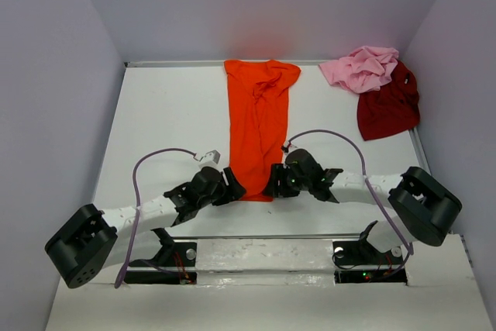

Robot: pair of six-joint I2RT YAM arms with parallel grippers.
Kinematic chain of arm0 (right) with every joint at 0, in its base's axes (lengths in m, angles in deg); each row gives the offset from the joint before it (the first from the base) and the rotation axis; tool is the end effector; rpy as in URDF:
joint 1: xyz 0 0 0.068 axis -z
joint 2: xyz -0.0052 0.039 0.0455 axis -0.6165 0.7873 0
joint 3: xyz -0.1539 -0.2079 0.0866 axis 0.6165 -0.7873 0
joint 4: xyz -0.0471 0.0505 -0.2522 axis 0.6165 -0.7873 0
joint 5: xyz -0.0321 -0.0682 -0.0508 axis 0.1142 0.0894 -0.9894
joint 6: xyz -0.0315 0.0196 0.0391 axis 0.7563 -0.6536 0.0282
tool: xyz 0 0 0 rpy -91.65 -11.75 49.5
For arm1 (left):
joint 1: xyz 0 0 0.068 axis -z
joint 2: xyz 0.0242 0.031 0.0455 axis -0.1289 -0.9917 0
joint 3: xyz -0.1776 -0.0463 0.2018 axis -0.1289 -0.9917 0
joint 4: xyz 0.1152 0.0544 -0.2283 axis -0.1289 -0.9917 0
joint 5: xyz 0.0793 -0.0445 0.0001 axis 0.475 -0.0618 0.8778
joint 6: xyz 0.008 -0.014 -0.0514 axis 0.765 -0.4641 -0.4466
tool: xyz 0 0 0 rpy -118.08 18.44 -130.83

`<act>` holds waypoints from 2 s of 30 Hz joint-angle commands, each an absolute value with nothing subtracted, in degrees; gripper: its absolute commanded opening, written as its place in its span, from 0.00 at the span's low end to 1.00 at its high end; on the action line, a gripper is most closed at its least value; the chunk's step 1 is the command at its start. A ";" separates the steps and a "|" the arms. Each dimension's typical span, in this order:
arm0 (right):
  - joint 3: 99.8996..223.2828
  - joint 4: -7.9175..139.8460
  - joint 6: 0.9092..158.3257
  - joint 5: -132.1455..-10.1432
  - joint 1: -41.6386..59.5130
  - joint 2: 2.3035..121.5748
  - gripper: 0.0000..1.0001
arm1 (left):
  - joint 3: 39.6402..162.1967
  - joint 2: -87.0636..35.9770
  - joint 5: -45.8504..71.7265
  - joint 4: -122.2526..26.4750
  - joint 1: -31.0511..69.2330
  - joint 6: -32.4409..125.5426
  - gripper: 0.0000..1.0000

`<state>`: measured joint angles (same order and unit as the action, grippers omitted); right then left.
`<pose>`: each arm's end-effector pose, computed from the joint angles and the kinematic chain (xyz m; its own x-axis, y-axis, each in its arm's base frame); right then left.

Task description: Fold and stack the t-shirts

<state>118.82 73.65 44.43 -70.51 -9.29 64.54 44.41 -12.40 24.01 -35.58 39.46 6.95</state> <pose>0.1799 0.2029 0.1483 -0.8822 0.0195 -0.4704 -0.2799 0.7816 0.5574 0.1392 -0.1461 0.1521 -0.7742 -0.3119 -0.5508 0.1554 0.7499 -0.6431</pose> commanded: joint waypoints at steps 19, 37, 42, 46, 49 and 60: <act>119.53 70.08 44.77 -69.91 -10.01 64.27 0.61 | 42.64 -11.57 25.68 -34.61 39.88 7.24 0.64; 119.27 73.42 44.16 -69.73 -10.54 69.01 0.14 | 42.02 -11.13 25.07 -33.91 39.96 7.77 0.33; 119.62 73.24 44.59 -69.30 -10.54 69.36 0.00 | 42.20 -11.66 25.07 -33.47 39.96 7.94 0.00; 119.36 72.45 45.03 -68.24 -10.54 68.93 0.00 | 42.37 -11.92 24.63 -33.47 39.96 8.03 0.00; 118.92 70.69 45.47 -67.98 -11.06 66.91 0.00 | 42.20 -11.92 24.10 -33.47 40.32 7.60 0.00; 113.56 62.62 43.72 -66.66 -11.59 53.03 0.00 | 42.28 -6.57 26.55 -37.77 48.13 1.01 0.00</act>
